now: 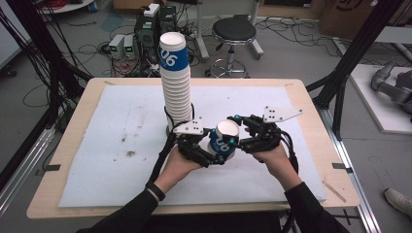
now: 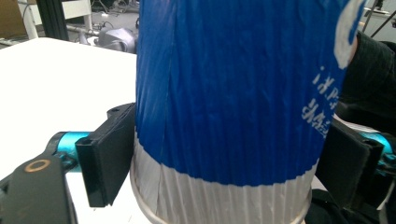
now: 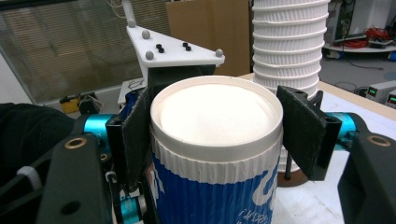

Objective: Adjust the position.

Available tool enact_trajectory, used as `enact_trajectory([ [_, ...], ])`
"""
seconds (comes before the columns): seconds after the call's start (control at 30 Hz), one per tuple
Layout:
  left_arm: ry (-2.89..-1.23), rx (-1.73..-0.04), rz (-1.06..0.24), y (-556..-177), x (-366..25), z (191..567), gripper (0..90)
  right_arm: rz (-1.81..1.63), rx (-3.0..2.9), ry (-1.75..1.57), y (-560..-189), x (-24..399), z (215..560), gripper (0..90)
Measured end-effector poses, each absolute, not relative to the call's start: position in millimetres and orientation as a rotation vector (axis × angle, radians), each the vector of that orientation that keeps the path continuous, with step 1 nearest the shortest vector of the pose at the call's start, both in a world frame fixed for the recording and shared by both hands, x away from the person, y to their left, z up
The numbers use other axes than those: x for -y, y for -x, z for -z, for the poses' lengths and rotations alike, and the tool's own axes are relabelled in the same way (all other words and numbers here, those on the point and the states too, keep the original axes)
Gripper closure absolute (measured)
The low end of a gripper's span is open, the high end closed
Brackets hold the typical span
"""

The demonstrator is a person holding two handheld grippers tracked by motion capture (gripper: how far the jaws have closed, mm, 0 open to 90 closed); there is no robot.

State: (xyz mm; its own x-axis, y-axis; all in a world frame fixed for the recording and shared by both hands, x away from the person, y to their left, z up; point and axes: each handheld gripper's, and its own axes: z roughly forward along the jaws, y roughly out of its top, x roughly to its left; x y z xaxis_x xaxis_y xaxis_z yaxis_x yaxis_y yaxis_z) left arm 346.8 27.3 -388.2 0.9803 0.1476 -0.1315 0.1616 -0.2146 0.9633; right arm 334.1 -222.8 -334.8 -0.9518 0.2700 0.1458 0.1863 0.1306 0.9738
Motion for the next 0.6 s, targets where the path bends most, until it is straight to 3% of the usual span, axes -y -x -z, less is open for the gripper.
enact_trajectory([
  [0.2,-1.822,-0.221,-0.001,-347,-29,385,18.6,-1.963,-2.326,-0.462,-335,225,334,30.3],
  [0.37,-1.871,-0.198,-0.015,-346,-29,381,19.4,-1.94,-2.355,-0.469,-335,228,326,21.8],
  [0.6,-1.967,-0.175,-0.035,-345,-30,376,20.4,-1.763,-2.473,-0.421,-335,234,312,21.4],
])
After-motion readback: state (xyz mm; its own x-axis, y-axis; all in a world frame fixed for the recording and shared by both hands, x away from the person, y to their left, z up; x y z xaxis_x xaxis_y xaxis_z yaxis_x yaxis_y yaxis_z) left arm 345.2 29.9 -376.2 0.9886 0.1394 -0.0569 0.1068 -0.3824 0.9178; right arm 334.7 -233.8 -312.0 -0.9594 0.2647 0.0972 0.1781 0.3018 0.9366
